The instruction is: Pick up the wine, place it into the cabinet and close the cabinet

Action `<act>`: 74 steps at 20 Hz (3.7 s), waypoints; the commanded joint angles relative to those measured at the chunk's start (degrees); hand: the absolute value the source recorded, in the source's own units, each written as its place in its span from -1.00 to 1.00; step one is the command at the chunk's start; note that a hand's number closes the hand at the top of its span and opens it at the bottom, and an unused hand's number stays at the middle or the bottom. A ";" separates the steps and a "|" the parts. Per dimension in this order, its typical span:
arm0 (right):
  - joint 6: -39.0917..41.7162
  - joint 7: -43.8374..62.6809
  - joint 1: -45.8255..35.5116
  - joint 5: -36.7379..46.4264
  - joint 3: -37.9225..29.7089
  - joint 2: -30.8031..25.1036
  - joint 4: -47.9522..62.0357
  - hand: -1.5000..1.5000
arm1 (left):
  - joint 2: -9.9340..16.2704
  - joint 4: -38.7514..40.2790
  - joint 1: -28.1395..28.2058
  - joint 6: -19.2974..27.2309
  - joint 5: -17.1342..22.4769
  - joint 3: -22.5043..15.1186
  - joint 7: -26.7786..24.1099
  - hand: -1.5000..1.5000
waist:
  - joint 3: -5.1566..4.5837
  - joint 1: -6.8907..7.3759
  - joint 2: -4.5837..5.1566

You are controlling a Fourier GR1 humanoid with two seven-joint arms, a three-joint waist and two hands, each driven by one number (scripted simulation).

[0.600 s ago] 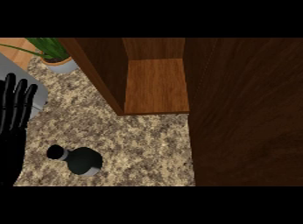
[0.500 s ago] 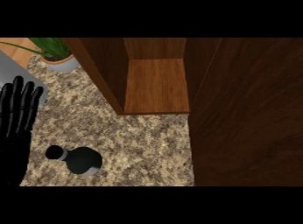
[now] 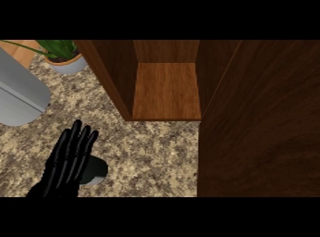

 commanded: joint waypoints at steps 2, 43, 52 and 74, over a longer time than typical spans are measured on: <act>4.10 3.45 4.73 -5.91 -1.34 -2.62 -5.60 -1.00 | -0.75 -5.11 7.51 6.07 -5.51 -13.19 1.14 -1.00 | -0.08 0.18 -0.04; -5.26 23.43 -7.38 -4.26 -0.60 -0.54 -15.85 -1.00 | 11.15 -24.01 4.30 19.87 -5.90 -5.47 21.27 -1.00 | -0.21 0.62 -0.05; -4.25 25.00 -5.48 -7.54 -3.65 -1.58 -19.26 -1.00 | 11.21 -13.58 7.94 13.38 12.16 8.57 11.52 -1.00 | -0.21 0.15 0.02; -5.30 31.07 -10.37 -9.06 -4.47 -1.46 -20.66 -1.00 | 8.37 12.28 9.61 -0.73 18.72 19.43 -7.41 -1.00 | -0.16 0.02 0.06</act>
